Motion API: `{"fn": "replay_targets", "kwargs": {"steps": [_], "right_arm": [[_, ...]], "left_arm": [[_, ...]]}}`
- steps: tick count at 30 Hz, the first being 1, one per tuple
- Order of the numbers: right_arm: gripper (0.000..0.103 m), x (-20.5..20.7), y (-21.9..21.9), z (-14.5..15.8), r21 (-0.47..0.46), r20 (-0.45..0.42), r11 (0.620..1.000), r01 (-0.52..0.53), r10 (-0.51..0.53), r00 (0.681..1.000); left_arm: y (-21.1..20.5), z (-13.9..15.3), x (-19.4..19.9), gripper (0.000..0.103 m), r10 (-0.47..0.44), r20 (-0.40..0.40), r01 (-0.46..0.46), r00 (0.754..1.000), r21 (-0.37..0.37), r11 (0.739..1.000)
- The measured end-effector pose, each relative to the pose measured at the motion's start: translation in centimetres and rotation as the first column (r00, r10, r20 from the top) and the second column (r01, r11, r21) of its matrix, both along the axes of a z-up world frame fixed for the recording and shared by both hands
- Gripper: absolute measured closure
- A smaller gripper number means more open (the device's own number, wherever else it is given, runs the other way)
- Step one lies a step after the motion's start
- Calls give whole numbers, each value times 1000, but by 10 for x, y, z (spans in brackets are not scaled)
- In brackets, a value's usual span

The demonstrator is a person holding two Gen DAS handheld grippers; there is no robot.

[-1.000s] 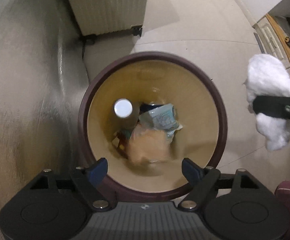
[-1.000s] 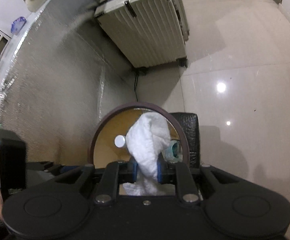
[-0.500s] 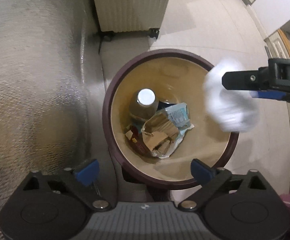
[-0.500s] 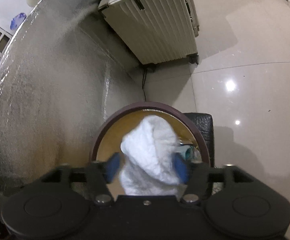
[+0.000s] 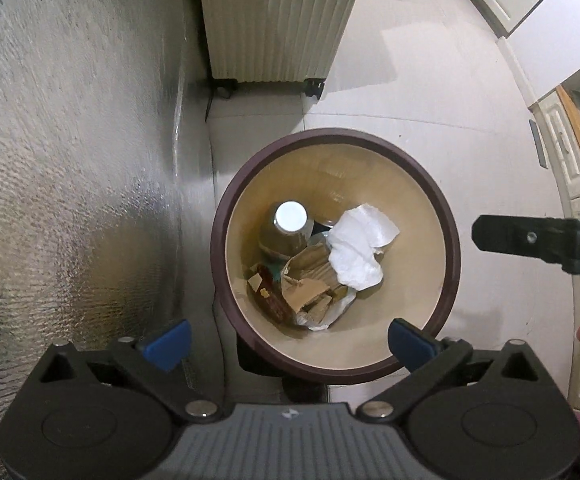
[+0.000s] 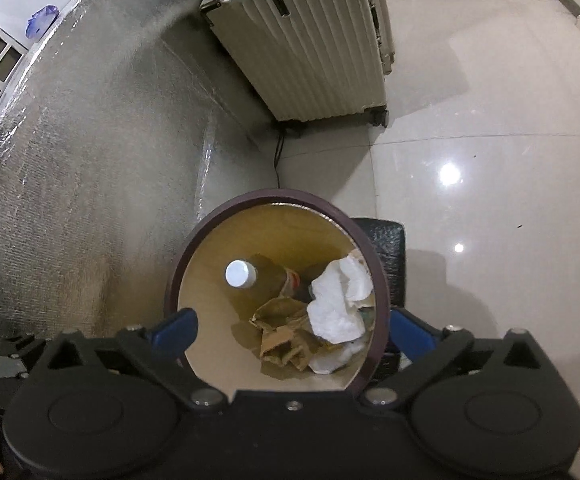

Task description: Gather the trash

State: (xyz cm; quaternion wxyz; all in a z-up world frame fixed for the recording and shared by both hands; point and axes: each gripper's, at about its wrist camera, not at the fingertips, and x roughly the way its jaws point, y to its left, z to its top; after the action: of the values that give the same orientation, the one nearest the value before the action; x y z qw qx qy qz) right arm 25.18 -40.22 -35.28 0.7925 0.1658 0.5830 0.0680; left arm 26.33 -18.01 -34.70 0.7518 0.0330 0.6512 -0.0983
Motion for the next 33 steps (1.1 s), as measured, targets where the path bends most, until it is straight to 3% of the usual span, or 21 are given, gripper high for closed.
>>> {"fn": "replay_targets", "kwargs": {"steps": [7,17,33], "right_arm": [[0,0,-4,27,-26,43,1000,-2,3,999],[0,-13,2,87,-60,108,998,-18,25,994],[0,-82,17,199,-136,260,990,30,6,966]], "left_arm": [[1,24,0,0,13,45,-12,999,-10,1000],[3,90,-12,0,33,178,-26,983,-43,999],[20,197,-71,0,26,356,-11,934,-46,999]]}}
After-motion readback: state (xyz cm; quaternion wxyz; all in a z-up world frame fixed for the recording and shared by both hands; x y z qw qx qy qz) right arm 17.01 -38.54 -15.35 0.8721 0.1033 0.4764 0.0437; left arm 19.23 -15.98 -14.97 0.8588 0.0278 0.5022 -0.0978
